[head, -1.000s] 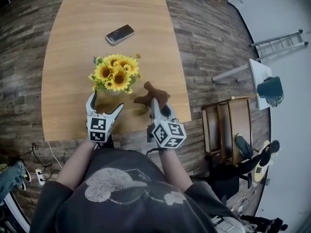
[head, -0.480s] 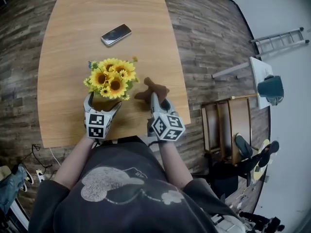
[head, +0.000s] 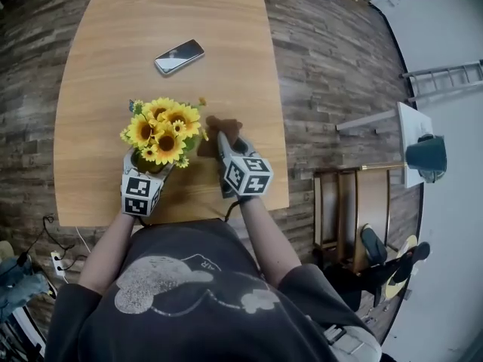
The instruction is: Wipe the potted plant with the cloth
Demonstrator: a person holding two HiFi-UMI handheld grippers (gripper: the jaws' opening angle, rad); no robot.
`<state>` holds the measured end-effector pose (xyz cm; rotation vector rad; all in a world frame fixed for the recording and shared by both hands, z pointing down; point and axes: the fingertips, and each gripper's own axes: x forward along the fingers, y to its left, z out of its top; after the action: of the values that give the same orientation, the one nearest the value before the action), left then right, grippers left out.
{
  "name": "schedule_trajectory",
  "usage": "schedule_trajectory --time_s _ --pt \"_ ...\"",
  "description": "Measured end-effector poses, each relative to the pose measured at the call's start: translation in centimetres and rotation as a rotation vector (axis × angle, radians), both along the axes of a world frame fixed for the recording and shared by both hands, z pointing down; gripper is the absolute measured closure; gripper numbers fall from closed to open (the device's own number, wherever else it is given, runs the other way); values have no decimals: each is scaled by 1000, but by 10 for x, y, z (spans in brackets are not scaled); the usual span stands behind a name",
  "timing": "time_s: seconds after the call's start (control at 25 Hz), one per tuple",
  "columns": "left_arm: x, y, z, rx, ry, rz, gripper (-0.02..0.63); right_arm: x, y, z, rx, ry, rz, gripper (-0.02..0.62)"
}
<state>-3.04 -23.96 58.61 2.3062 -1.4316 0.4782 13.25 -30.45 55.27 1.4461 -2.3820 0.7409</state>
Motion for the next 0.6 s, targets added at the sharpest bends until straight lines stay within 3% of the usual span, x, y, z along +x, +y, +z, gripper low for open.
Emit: schedule_trajectory --time_s 0.2,0.36,0.6 --pt "2 1 1 -7 5 -12 156 -35 -19 12 -8 -6 -175 551" --pt "0 1 -1 -5 -3 -12 157 -67 -29 19 19 45 -347 551" --pt "1 3 1 -26 1 28 160 -92 -36 29 5 54 -493 551"
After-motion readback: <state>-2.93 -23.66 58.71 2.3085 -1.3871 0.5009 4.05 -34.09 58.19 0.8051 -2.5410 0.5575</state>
